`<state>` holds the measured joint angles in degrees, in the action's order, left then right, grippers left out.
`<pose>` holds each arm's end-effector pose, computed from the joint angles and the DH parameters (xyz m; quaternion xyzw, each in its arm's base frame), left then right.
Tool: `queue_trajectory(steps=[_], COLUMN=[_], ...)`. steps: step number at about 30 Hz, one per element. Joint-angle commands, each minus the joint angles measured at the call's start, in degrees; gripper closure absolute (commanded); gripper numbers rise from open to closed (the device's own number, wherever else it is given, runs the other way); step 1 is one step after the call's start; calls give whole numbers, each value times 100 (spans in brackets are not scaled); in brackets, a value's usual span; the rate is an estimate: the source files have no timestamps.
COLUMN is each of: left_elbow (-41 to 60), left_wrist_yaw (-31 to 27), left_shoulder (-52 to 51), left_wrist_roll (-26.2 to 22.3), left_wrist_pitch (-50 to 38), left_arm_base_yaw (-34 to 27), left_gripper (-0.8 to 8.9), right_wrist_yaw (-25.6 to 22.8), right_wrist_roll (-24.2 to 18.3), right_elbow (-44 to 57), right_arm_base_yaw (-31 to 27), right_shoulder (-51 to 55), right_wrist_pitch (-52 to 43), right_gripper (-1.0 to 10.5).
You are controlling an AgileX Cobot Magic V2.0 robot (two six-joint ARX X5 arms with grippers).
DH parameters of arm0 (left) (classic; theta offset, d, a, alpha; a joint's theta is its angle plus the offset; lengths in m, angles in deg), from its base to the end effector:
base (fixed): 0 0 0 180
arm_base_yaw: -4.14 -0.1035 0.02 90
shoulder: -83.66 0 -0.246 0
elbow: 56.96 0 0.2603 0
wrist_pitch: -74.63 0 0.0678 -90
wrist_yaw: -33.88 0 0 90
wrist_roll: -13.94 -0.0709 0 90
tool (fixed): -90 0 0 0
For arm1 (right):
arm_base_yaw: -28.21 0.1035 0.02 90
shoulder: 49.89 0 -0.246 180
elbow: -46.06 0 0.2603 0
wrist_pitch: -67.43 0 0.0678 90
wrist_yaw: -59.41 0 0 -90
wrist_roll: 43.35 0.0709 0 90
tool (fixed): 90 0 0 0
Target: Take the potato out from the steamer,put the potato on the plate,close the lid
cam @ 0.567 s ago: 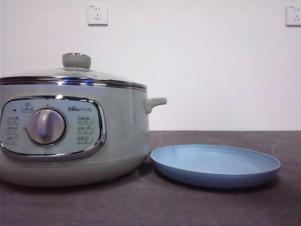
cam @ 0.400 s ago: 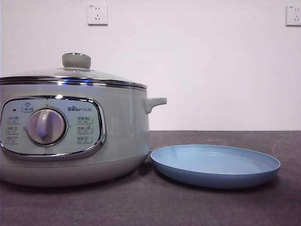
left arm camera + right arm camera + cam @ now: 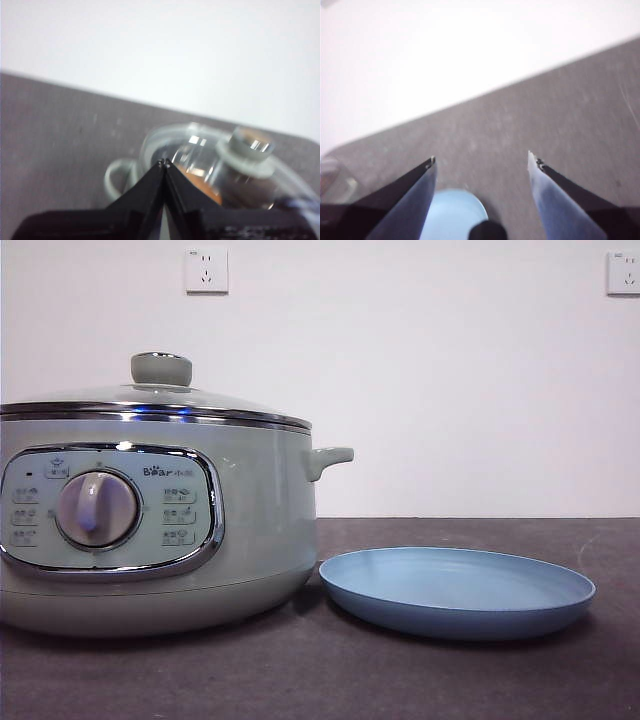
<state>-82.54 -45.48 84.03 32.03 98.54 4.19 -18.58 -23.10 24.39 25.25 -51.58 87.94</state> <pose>0.1469 -0.0132 0.2191 -0.1555 0.0035 -0.0938 0.9834 0.1564 0.0067 0.1984 0.1758 0.0184 0.0769 0.9812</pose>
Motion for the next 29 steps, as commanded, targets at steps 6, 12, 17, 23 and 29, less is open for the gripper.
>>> queue_trajectory(steps=[6,12,17,23,29], left_elbow=[-601,-1274,-2079,-3261,-4430], left_wrist_yaw=[28,210,710,1342,2002], left_shoulder=[26,431,1202,2465,3762], left_wrist_roll=[15,9,-33,-328,-901], left_wrist_pitch=[133,328,457,774,1440], left_arm_base_yaw=[-11,-9,-9,-9,-2], left_gripper=[819,819,819,819,819], right_wrist_yaw=[463,610,704,1510,2719], right_wrist_roll=[1084,1377,1012,302,-155], right_elbow=[-299,-730,-1609,-3185,-4489], right_arm_base_yaw=[13,13,13,13,17], right_shoulder=[9,-81,-678,-2168,-3473], right_wrist_pitch=[-131,-262,-181,334,717], right_gripper=[667,958,959,958,957])
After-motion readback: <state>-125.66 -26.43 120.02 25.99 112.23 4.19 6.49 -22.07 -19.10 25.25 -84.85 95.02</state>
